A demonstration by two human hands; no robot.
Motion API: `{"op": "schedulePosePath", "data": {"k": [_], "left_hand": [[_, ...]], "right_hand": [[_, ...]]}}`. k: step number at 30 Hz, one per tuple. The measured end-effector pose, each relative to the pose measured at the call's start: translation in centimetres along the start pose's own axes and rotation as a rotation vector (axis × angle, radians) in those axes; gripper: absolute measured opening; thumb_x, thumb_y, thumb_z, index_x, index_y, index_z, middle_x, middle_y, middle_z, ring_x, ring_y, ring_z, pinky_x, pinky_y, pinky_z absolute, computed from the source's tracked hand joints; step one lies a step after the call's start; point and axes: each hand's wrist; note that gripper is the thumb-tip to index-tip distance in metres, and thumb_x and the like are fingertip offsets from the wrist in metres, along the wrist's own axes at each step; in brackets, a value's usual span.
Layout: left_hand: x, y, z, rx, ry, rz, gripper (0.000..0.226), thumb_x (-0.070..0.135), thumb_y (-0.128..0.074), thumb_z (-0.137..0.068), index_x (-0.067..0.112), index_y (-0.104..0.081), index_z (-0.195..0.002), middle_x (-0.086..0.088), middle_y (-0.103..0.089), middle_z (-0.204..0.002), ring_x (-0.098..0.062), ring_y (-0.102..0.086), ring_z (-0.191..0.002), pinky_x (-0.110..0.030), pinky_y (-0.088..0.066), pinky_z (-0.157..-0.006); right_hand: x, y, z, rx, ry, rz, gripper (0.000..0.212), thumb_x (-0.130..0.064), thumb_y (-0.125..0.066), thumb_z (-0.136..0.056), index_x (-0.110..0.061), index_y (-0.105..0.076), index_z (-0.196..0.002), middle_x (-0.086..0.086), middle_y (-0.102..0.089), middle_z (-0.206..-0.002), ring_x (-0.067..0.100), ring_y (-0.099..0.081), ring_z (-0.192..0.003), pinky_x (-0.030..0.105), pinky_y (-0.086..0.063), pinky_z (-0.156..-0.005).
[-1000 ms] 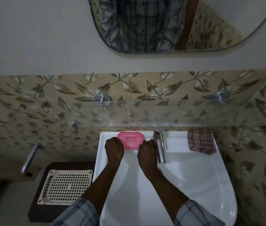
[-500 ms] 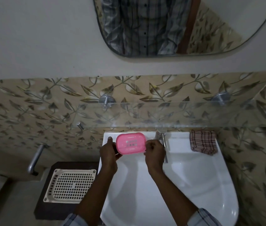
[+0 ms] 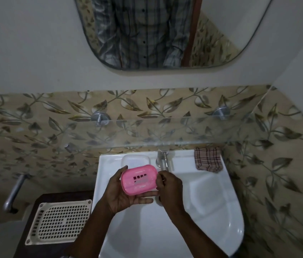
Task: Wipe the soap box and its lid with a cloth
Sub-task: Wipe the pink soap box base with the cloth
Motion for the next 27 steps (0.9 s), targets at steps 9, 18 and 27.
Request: {"op": "schedulePosePath", "data": {"k": [9, 18, 27], "left_hand": [[0.1, 0.0, -0.4, 0.166, 0.012, 0.018, 0.081, 0.037, -0.063, -0.075, 0.002, -0.043, -0.146, -0.040, -0.036, -0.149, -0.053, -0.056, -0.110, -0.057, -0.050, -0.094], [-0.3, -0.5, 0.5, 0.241, -0.032, 0.062, 0.072, 0.038, -0.048, -0.082, -0.004, -0.050, -0.140, -0.041, -0.043, -0.143, -0.058, -0.052, -0.120, -0.061, -0.044, -0.101], [-1.2, -1.7, 1.9, 0.292, -0.030, 0.077, 0.076, 0.037, -0.043, -0.084, 0.001, -0.038, -0.150, -0.041, -0.035, -0.149, -0.053, -0.063, -0.099, -0.048, -0.056, -0.083]], "right_hand": [[5.5, 4.9, -1.9, 0.303, 0.115, 0.277, 0.010, -0.014, -0.071, -0.086, -0.016, -0.069, -0.076, 0.003, -0.069, -0.072, 0.017, -0.065, -0.064, 0.021, -0.045, -0.058], [17.0, 9.4, -10.1, -0.261, 0.192, 0.995, 0.069, 0.003, -0.079, -0.071, -0.002, -0.054, -0.135, 0.034, -0.052, -0.135, 0.053, -0.055, -0.118, 0.063, -0.048, -0.095], [12.2, 9.7, -6.7, 0.111, -0.479, -0.151, 0.021, -0.020, -0.071, -0.082, -0.010, -0.072, -0.100, 0.015, -0.075, -0.093, 0.033, -0.072, -0.082, 0.043, -0.060, -0.069]]}}
Point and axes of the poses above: each hand's wrist, its own z-axis away from the middle knuckle, its own y-axis out of the back of the hand, x = y × z
